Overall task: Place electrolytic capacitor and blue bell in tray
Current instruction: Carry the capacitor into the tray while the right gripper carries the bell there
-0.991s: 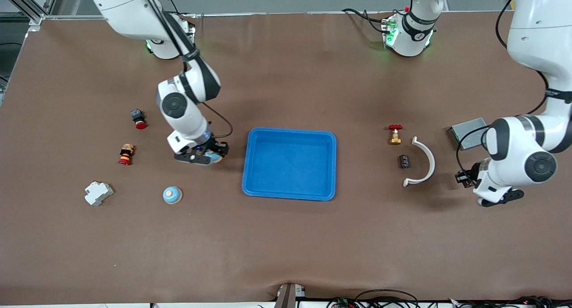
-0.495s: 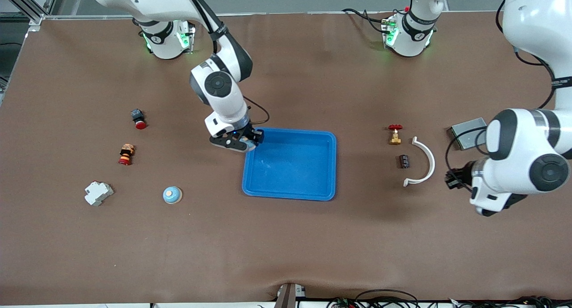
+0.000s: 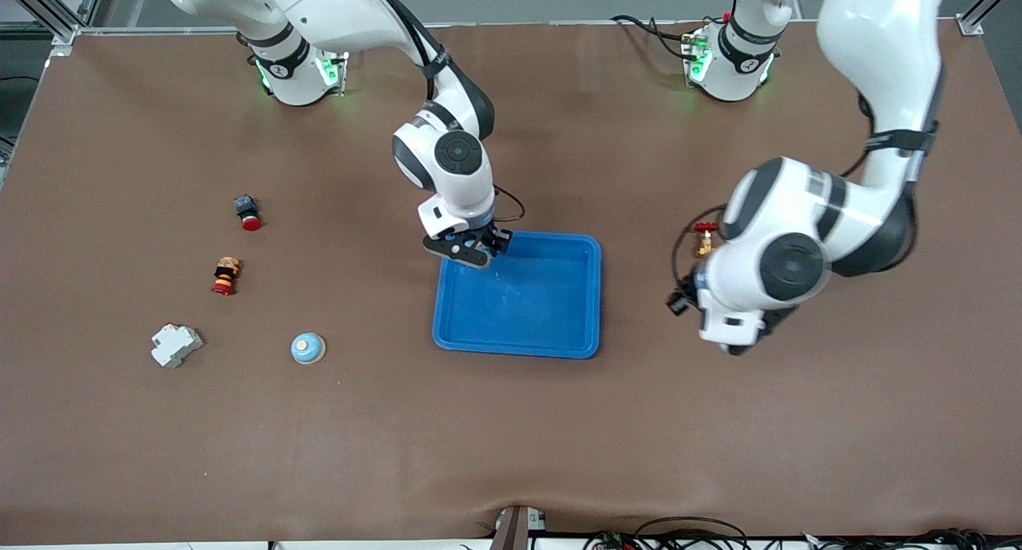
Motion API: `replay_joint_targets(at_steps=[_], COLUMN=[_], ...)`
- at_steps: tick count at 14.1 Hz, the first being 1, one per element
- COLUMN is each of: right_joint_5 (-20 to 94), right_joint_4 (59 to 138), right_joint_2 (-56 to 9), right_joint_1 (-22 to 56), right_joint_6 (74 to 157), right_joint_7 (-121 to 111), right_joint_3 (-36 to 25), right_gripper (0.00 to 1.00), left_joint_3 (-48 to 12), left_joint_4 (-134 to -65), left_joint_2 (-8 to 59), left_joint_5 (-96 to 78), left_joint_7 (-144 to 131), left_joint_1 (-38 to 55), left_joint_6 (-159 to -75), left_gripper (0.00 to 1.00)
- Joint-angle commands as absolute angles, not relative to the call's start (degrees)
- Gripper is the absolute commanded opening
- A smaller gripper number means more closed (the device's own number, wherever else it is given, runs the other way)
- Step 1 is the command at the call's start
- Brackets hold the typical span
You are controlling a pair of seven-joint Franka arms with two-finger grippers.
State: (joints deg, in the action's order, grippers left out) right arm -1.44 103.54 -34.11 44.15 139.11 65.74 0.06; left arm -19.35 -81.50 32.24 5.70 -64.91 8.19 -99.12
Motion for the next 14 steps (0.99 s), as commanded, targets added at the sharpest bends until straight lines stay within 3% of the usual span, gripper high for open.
replay_joint_targets(at_steps=[1,9,14], right_joint_5=[-2.99,-3.08,-2.72], right_joint_4=[100.2,98.26,98.0], right_joint_2=[-36.03,-38.76,-41.57], right_joint_1=[44.04,42.72,41.31], right_joint_6=[137.99,138.87,145.81], right_joint_7=[67.24,66.71,66.88], right_joint_3=[-0.62,-0.7,-0.62], right_gripper=[0.0,0.0,0.0], left_joint_3=[-19.07,-18.98,-18.98], left_joint_4=[-80.86,-81.04,-81.04], left_joint_2=[34.71,41.74,44.12], left_joint_5=[5.45,5.19,4.13], left_joint_7=[-70.2,-75.58,-78.22], left_joint_1=[13.08,20.65,22.15], left_joint_6=[-99.05,-103.79,-107.23], left_gripper=[0.0,0.0,0.0])
